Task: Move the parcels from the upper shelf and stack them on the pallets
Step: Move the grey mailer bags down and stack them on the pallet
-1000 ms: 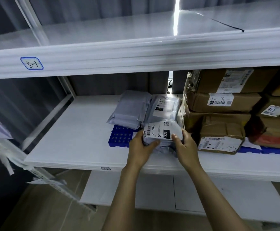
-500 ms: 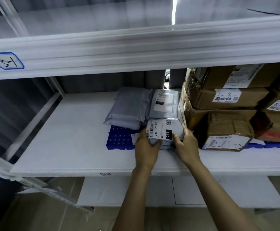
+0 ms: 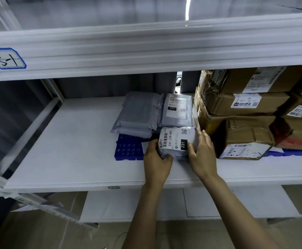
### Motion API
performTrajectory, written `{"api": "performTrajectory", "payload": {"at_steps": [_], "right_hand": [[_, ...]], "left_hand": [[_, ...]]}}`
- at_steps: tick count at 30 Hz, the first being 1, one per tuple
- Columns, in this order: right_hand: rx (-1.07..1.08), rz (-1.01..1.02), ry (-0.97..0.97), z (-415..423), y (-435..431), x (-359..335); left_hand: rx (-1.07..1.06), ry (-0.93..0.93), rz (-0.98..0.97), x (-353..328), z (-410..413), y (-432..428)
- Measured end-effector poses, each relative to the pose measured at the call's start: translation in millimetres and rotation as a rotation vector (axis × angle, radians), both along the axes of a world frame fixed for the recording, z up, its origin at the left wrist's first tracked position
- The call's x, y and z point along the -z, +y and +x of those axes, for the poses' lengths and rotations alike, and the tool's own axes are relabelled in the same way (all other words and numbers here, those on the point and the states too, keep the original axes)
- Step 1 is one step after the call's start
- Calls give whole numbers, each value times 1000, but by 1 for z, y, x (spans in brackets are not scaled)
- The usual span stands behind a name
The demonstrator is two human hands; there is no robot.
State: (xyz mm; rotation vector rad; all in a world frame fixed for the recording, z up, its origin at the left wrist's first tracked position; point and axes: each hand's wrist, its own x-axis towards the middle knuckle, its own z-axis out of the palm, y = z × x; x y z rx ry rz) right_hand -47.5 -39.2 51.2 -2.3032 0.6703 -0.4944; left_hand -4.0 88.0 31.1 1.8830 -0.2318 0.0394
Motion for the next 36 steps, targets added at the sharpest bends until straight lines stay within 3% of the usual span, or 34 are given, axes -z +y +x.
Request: {"api": "performTrajectory", "payload": {"at_steps": [7,12,18,23,29,36], "right_hand": [[-13,-187,-48,9,16,-12],[-122,-254,1,18,30,-13],[-134,-255,77,27,27,-16],[-71,-214,29,32,32,-23],[-22,-183,-130,44,57,-34],[16,-61,-273,66,88,-44]], "left_hand": [[-72,-54,-8,-4,14,25],[20,-32,4,-12,20,36],[111,-27,39,-13,26,44],[-43,-189,61,-20,50,60],[-221,-416,268,-27,94,76],[-125,-213,607,-49,112,45]]}}
